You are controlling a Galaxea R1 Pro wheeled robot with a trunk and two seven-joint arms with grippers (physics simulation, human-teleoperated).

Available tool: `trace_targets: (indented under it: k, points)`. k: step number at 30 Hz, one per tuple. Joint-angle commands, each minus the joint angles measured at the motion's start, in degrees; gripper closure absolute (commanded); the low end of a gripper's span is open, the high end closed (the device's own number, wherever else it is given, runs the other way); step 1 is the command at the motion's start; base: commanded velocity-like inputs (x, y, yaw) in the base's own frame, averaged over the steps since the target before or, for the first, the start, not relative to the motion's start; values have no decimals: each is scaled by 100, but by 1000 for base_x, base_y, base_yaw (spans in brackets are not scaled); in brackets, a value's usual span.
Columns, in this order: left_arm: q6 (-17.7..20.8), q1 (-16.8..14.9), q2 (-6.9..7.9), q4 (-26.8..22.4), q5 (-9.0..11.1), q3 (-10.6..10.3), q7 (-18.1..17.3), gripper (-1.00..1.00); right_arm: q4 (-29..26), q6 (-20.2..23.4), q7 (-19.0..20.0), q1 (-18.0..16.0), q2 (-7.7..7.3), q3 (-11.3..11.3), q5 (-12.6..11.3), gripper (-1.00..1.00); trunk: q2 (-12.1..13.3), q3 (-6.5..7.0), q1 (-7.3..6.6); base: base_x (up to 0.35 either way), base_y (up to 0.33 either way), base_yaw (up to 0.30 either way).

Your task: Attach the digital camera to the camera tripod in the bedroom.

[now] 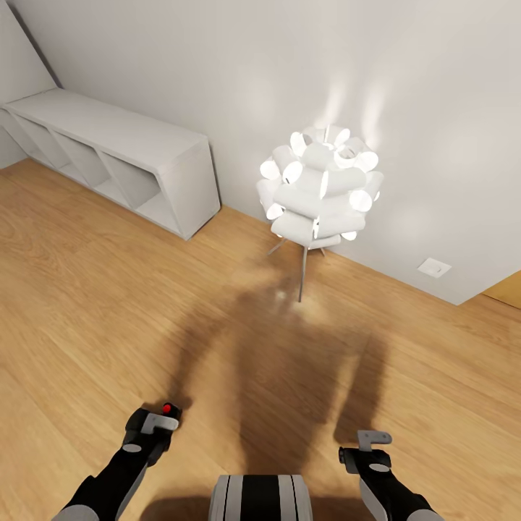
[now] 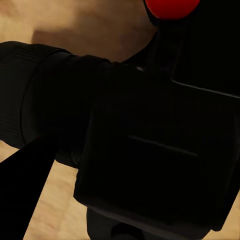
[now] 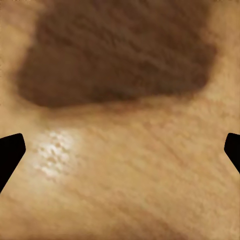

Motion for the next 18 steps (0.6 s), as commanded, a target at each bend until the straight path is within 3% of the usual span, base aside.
trace_targets:
  k: [1,8,10,11,14,18]
  points:
    - [29,3,2,-4,8,-13,-449,100,-4,4,-14,-1,0,4,-8,-100,1,-3,3,0,0,0]
    - [-20,-1,-1,-53,21,-13,-449,100,-20,6,-12,-1,-3,4,-8,-100,1,-3,3,0,0,0]
    - [17,-2,-74,-343,31,-10,-455,100,-27,7,-6,-2,-8,4,-11,-100,1,-3,3,0,0,0]
    - [2623,-2,-253,-3623,103,-5,-500,100,-28,11,-2,-1,-9,-5,-17,-100,1,-3,3,0,0,0]
    - [3131,-2,-381,-4171,103,-10,-501,100,-29,11,0,-1,-9,-5,-17,-100,1,-3,3,0,0,0]
    - [3469,-2,-534,-4597,102,-12,-501,100,-29,11,3,-1,-7,-5,-17,-100,1,-3,3,0,0,0]
